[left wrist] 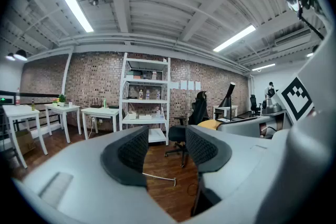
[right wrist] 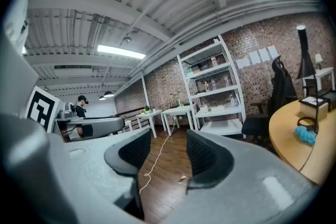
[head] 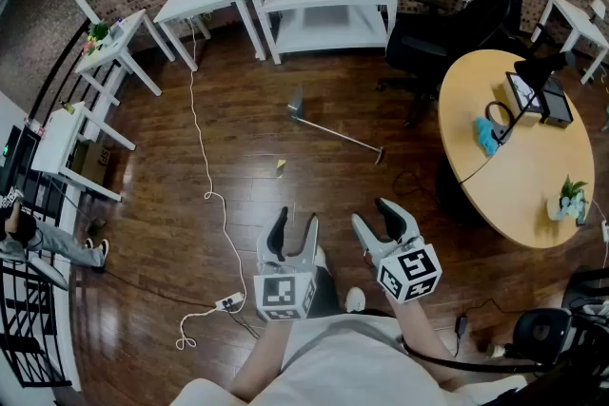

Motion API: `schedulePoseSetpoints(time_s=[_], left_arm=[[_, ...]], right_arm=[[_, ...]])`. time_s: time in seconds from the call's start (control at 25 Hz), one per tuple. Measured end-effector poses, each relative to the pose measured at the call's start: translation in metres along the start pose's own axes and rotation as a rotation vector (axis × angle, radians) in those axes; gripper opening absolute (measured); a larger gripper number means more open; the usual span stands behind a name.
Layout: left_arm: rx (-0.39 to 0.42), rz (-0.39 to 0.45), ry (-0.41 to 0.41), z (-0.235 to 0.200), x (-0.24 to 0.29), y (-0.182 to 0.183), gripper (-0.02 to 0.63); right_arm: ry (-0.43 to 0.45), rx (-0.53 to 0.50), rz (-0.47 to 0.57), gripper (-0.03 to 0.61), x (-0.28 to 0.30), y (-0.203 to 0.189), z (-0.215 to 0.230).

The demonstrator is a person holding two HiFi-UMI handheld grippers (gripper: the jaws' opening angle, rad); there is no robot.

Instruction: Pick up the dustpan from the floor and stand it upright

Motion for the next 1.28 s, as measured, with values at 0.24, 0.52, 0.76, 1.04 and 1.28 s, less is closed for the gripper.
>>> schedulePoseSetpoints(time_s=[0.24,0.52,0.76,1.04,1.28], left_arm=[[0.045,0.008,-0.022,-0.07,0.157,-0.017,0.241],[0.01,-0.08,-0.16,-0.162,0.347,-0.055,0.247],[0.01,-0.21,-0.279,-0.185,0.488,-0.126,0.26],[-0.124,-0.422,-0.295,-0.185,0.627,-0.283,0.281],[-0.106,-0.51,-0.342,-0.172,0.716,-0.459,0.279]], right_arm=[[-0.075,0.027,-0.018,0.204,0.135,-0.003,0.093],[-0.21,-0.037,-0.186,0.204,0.289,-0.011,0.189],[-0.238,-0.016,-0.395,0.202,0.394,-0.086,0.278],[-0.305,0.147,-0.642,0.202,0.493,-0.273,0.421],[-0.381,0.275,-0.748,0.202,0.551,-0.464,0.531]])
Point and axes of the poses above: the fingertips, and each gripper's own axes: x forward along the fingers, z to its right, y out of its top, the point moved 9 cm from there along -x, backward along the fingers
